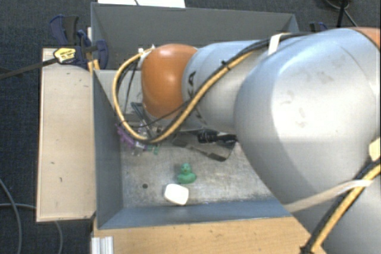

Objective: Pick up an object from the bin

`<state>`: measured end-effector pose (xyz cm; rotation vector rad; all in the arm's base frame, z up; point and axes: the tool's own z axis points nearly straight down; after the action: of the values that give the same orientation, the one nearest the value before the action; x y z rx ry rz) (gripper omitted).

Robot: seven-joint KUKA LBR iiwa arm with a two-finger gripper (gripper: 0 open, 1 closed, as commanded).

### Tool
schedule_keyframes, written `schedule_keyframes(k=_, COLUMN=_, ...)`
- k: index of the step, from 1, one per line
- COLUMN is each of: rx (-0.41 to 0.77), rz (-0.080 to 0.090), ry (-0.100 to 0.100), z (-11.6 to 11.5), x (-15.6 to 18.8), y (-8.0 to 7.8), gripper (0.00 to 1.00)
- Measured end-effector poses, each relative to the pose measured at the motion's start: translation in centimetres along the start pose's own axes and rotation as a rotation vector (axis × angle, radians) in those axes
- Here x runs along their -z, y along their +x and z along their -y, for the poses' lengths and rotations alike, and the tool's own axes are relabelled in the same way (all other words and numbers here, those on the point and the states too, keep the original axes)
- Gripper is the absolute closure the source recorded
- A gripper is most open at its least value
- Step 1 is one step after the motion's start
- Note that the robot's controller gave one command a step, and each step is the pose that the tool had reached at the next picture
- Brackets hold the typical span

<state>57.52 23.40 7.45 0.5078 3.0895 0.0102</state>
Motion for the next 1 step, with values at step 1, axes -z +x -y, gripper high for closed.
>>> schedule_keyframes(k=1, rx=0.001, rz=-0.002, ry=-0.002, z=1.91, x=0.04, y=-1.9, gripper=1.0)
